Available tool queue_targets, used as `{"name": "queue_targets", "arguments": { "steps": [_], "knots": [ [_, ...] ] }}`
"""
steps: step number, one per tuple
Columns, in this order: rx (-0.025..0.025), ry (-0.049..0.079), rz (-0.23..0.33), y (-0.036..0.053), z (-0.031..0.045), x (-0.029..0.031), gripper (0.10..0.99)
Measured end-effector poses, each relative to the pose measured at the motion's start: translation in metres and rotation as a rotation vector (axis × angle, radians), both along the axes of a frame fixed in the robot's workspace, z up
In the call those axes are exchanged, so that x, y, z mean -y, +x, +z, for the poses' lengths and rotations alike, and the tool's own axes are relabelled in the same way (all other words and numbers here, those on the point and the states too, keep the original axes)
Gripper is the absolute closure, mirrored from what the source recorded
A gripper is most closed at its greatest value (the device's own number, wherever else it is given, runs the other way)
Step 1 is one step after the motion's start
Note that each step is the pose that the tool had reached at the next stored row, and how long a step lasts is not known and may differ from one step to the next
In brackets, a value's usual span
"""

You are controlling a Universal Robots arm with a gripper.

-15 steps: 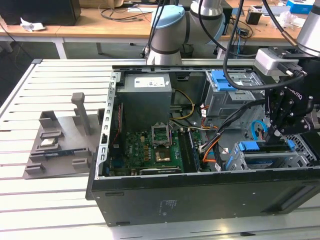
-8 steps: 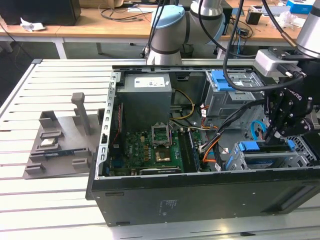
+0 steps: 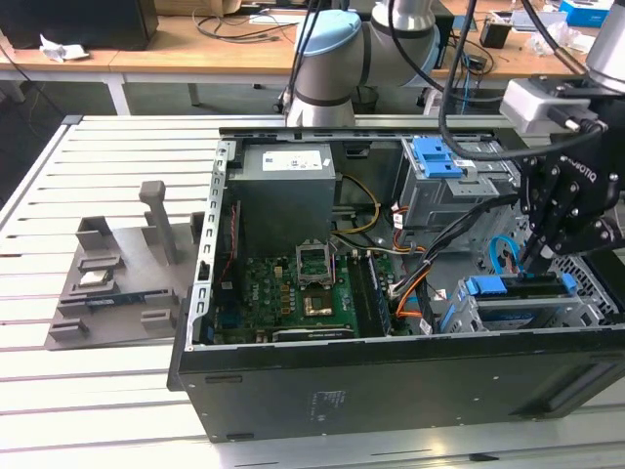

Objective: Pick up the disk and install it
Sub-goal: 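Insert the second disk wire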

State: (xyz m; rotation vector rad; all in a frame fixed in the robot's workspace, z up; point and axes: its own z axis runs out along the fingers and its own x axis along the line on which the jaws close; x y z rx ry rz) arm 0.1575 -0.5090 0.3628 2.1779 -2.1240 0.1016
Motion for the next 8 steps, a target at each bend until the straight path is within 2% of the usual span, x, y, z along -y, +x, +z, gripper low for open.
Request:
{"name": "queue_targets", "arguments": {
  "steps": [2, 3, 6, 8],
  "knots": [
    [0.0009, -0.004, 0.000, 0.0000, 0.0103, -0.0036, 0.922],
    [0.0012, -0.005, 0.000, 0.0000, 0.0147, -0.0049, 0.984],
    [0.0020, -0.009, 0.000, 0.0000, 0.0295, -0.0082, 0.984],
    [0.0020, -0.009, 0.000, 0.0000, 0.0327, -0.0086, 0.984]
  ]
}}
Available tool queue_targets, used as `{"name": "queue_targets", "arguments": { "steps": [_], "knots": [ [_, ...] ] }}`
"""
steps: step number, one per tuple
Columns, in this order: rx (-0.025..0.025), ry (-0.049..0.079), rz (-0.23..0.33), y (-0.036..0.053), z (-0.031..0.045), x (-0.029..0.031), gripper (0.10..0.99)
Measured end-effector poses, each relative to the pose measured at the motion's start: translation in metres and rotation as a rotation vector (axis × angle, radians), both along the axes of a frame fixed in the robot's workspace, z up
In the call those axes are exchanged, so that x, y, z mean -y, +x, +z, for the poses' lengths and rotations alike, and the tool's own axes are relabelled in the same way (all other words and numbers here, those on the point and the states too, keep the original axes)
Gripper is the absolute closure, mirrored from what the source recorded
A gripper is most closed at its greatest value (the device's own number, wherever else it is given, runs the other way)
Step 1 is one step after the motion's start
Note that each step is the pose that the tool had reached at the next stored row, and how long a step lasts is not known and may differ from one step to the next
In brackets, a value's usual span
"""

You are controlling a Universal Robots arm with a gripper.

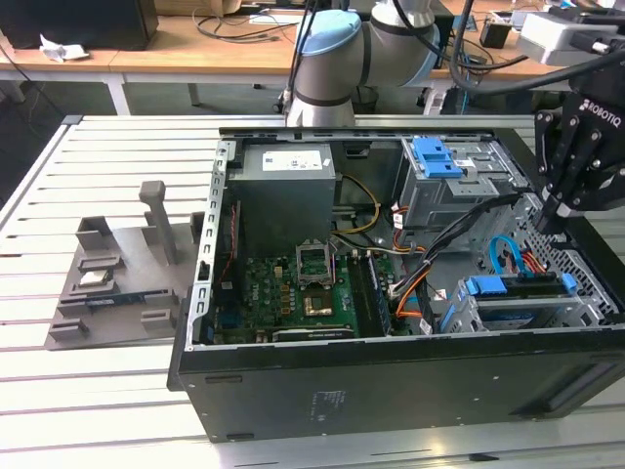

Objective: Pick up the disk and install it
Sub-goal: 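Insert the second disk wire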

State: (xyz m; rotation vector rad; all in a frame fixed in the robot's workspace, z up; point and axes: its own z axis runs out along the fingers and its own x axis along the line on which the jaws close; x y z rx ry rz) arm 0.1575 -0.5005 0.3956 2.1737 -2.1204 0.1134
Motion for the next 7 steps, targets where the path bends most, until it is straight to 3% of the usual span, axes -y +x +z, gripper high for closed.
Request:
{"name": "queue_targets", "arguments": {
  "steps": [7],
  "knots": [
    [0.0000, 0.000, 0.000, 0.0000, 0.0006, 0.0000, 0.984]
  ]
}}
